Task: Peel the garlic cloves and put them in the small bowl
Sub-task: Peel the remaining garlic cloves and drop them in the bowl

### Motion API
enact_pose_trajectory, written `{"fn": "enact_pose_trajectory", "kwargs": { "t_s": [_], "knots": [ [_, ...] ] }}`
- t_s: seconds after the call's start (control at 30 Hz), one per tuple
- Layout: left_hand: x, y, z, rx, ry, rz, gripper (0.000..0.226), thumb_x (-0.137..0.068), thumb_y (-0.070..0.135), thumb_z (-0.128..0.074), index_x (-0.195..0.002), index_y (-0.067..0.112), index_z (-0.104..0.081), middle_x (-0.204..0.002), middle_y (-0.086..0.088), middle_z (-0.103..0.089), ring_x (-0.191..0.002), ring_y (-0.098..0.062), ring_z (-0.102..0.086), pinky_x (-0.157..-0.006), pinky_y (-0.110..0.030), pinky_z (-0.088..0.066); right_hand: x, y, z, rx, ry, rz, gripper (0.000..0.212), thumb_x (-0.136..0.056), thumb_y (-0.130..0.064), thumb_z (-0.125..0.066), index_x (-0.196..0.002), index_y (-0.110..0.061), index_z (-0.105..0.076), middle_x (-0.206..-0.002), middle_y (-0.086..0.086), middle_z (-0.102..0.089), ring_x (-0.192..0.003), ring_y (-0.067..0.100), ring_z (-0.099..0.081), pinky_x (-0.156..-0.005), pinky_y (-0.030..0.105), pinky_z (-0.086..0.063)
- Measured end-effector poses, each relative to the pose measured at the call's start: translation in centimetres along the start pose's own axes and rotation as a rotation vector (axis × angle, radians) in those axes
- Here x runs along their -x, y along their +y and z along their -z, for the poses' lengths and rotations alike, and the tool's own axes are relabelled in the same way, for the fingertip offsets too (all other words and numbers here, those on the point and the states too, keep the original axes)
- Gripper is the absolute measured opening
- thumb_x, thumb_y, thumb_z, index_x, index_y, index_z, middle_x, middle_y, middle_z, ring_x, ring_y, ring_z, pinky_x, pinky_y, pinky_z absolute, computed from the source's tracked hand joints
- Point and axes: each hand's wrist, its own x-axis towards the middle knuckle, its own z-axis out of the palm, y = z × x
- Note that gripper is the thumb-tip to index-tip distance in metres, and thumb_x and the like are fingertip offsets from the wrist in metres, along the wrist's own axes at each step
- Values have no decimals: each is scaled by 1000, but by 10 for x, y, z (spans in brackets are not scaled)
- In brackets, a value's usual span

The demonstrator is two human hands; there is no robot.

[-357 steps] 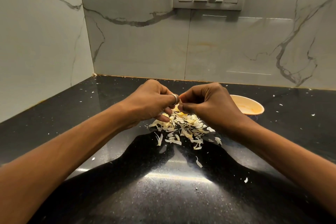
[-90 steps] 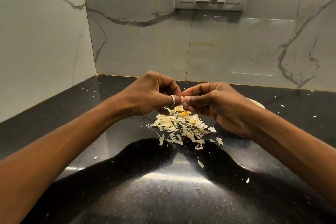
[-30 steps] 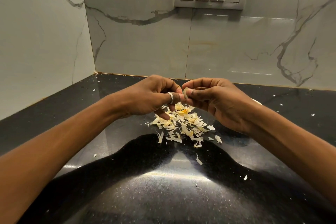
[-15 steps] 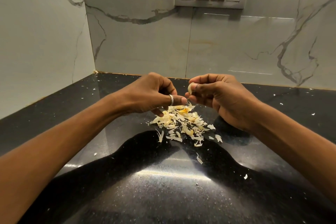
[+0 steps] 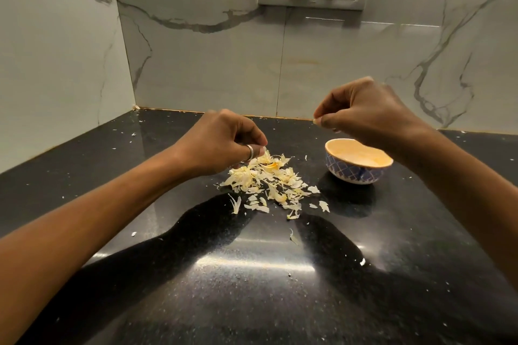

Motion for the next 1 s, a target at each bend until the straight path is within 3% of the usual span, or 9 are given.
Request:
{"fn": "enact_pose_trajectory", "kwargs": {
  "t_s": [0.13,0.23,0.4,0.5,0.63,0.8,1.0],
  "knots": [
    [1,4,0,-65,88,-36,19,-80,14,-83,-81,19,-64,-68,12,-63,-59,-3,-65,-64,-32,-59,-4,9,18,241,-71,-88,9,-88,-12,-73,-85,-20,-78,-81,-1,-73,-73,11,-66,-54,21,-46],
    [1,6,1,-120,129,-45,29,-79,12,-83,-69,22,-57,-74,6,-59,-76,-19,-70,-71,-42,-60,-6,15,19,445,-151,-146,12,-87,-11,-70,-87,-19,-78,-83,1,-72,-77,16,-64,-53,23,-42],
    [-2,4,-1,-211,121,-13,36,-77,14,-84,-61,22,-53,-78,5,-57,-69,-9,-59,-68,-30,-52,-6,17,13,613,-216,-170,12,-86,-19,-70,-91,-25,-79,-89,2,-73,-83,22,-64,-68,33,-55],
    [-3,1,-2,-253,173,16,39,-75,26,-86,-64,27,-49,-78,4,-60,-65,-4,-51,-62,-24,-42,-4,10,7,485,-160,-3,7,-87,-19,-75,-88,-25,-77,-89,0,-75,-84,19,-68,-77,37,-60],
    [-1,2,0,-303,225,2,44,-77,19,-86,-58,32,-49,-83,1,-66,-68,-10,-55,-70,-26,-43,13,-14,-14,119,-415,174,8,-88,-20,-75,-96,-22,-75,-91,-8,-74,-86,5,-70,-83,22,-57],
    [1,4,2,-377,253,-9,35,-78,13,-79,-65,40,-62,-91,10,-61,-81,-10,-53,-73,-26,-37,22,-25,-33,147,-632,253,15,-88,-23,-77,-100,-31,-78,-87,-19,-75,-82,-7,-67,-72,7,-47],
    [0,4,3,-382,241,-26,30,-80,12,-77,-71,39,-66,-92,12,-59,-84,-10,-55,-73,-25,-37,26,-25,-36,188,-656,245,15,-86,-25,-80,-99,-32,-78,-80,-19,-74,-72,-11,-65,-61,5,-41]
  ]
}}
